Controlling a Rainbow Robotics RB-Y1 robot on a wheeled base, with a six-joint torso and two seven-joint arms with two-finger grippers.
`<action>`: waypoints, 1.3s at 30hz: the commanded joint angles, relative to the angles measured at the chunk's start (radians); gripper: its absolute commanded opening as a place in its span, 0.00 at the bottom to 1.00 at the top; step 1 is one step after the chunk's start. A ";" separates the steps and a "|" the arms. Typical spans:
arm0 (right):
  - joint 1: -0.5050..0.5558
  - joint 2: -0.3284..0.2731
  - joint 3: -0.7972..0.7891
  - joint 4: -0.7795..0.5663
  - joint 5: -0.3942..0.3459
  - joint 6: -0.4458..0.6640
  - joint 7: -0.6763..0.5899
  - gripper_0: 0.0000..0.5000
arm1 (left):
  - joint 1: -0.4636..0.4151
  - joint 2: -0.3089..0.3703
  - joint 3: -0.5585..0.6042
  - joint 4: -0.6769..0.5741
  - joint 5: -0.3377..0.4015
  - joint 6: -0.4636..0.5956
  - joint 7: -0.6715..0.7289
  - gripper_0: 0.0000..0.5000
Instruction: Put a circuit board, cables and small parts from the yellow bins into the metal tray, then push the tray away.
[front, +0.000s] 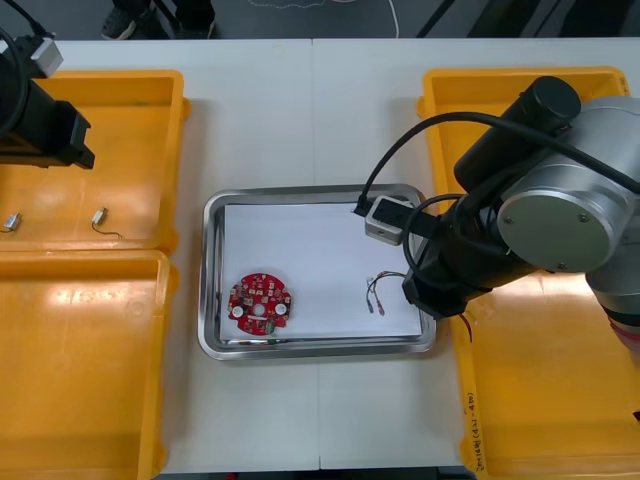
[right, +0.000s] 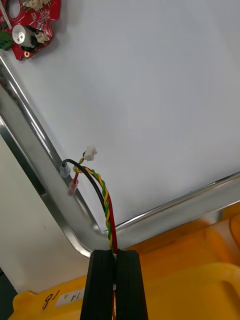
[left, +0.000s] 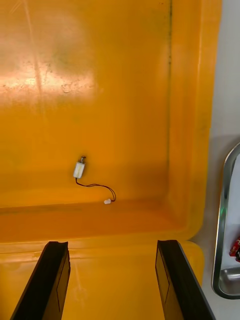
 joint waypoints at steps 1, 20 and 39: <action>-0.062 0.049 0.066 0.022 0.046 -0.018 0.055 0.00 | -0.043 0.071 0.026 0.037 0.014 -0.030 -0.050 1.00; -0.125 0.123 0.282 0.170 0.159 -0.182 0.078 0.00 | -0.041 0.094 0.022 0.279 0.023 -0.168 -0.391 1.00; -0.145 0.158 0.379 0.237 0.230 -0.228 0.120 0.00 | -0.040 0.094 0.023 0.479 -0.003 -0.205 -0.748 1.00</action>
